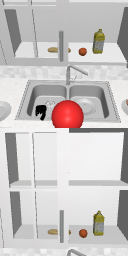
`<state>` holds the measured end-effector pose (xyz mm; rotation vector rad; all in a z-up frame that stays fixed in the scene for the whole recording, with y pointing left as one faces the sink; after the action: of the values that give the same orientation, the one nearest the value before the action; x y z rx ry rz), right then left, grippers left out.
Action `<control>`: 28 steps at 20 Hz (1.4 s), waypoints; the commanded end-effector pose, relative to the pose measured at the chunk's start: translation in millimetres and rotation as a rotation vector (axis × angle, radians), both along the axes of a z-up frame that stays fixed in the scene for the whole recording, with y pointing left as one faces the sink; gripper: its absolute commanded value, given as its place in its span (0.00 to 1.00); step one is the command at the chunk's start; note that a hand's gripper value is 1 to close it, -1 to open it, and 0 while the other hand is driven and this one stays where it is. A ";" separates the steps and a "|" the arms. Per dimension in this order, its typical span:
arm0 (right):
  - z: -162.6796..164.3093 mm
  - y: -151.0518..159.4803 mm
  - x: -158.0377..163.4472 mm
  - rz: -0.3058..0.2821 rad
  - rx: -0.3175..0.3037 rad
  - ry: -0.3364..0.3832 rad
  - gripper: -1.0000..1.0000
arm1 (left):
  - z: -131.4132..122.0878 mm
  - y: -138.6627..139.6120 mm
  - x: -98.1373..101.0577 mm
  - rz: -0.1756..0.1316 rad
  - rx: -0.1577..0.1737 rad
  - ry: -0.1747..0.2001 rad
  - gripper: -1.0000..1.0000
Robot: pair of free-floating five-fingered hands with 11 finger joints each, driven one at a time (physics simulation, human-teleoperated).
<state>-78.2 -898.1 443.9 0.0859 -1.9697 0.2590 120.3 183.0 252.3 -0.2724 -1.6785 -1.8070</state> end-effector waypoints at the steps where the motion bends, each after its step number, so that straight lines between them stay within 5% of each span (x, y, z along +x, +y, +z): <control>1: -23.0 2.8 12.9 0.071 -0.078 -0.019 0.00 | 0.0 0.0 0.0 0.000 0.000 0.000 0.50; 12: -97.8 49.3 44.7 0.103 -0.112 -0.003 0.00 | 0.0 0.0 0.0 0.000 0.000 0.000 0.50; 28: -170.2 159.4 73.1 0.079 -0.333 0.004 0.00 | 0.0 0.0 0.0 0.000 0.000 0.000 0.50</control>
<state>-9.9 -759.0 287.6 0.0116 -1.9049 0.5476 120.3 183.0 252.3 -0.2724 -1.6785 -1.8070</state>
